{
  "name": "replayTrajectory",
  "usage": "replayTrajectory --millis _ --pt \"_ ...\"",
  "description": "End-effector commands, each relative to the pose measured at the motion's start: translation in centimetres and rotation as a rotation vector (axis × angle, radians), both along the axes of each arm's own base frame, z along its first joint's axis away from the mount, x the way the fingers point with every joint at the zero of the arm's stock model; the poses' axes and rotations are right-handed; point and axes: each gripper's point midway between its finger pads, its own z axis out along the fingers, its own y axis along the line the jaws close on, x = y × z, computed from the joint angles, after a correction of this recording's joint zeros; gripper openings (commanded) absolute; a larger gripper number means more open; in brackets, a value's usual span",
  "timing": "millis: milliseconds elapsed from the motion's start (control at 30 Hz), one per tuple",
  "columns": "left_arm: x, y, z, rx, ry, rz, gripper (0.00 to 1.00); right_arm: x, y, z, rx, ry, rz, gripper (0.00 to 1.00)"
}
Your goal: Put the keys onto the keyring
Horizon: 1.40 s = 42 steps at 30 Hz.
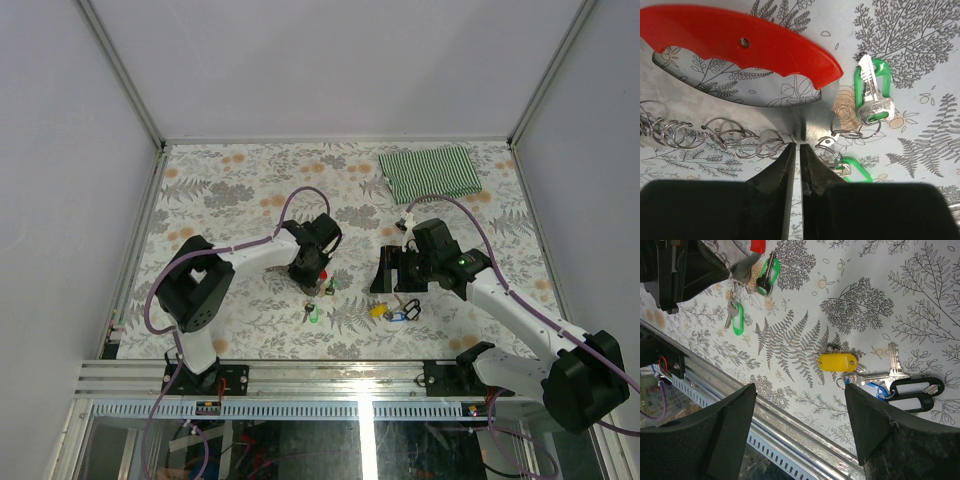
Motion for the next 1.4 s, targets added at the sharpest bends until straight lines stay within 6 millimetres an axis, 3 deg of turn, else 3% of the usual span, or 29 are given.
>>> replayTrajectory --millis 0,267,500,967,1367 --pt "-0.5 0.1 0.8 -0.030 0.011 0.008 0.07 0.1 0.6 1.0 0.028 -0.023 0.013 0.79" --pt "-1.2 -0.2 1.5 -0.071 0.021 0.015 0.00 0.1 0.6 0.9 0.030 -0.023 0.011 0.79" --pt "0.4 -0.3 2.5 -0.058 -0.039 0.016 0.27 -0.1 0.6 0.9 0.030 -0.022 0.013 0.79" --pt "-0.3 0.9 1.7 -0.082 -0.009 0.084 0.32 0.0 0.7 1.0 0.034 -0.025 0.015 0.79" --pt "-0.2 0.6 1.1 -0.100 0.022 0.080 0.34 0.0 0.6 1.0 0.032 -0.025 0.013 0.79"
